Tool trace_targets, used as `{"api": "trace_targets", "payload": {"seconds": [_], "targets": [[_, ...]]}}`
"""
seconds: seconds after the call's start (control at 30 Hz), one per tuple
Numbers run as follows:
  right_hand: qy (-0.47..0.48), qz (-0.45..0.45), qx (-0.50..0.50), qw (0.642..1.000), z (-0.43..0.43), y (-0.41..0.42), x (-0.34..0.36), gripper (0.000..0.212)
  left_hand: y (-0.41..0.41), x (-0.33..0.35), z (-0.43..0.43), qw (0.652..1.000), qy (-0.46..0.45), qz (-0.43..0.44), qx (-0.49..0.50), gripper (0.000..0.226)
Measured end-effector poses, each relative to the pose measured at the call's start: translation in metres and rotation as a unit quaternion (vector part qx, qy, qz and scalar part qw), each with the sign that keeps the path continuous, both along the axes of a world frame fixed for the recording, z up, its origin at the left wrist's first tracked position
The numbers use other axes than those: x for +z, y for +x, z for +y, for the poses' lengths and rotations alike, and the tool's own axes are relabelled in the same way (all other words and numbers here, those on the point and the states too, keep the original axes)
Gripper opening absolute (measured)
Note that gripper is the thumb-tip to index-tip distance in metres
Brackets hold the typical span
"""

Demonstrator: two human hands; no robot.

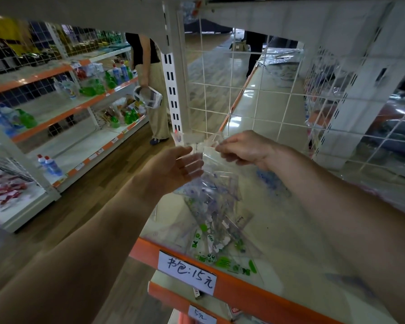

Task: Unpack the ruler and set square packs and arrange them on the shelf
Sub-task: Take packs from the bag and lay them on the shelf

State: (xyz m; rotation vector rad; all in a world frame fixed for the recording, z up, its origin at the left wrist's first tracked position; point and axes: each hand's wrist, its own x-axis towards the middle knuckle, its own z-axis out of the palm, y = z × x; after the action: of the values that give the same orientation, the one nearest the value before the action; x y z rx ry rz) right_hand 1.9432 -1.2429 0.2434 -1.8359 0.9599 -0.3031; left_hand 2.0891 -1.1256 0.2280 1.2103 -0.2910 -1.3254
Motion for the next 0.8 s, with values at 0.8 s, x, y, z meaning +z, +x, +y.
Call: {"api": "trace_targets", "payload": {"seconds": [0.8], "targets": [[-0.158,0.356,0.066,0.918,0.013,0.075,-0.017,0.078,0.043,-0.006,0.028,0.996,0.019,0.011,0.086,0.018]]}}
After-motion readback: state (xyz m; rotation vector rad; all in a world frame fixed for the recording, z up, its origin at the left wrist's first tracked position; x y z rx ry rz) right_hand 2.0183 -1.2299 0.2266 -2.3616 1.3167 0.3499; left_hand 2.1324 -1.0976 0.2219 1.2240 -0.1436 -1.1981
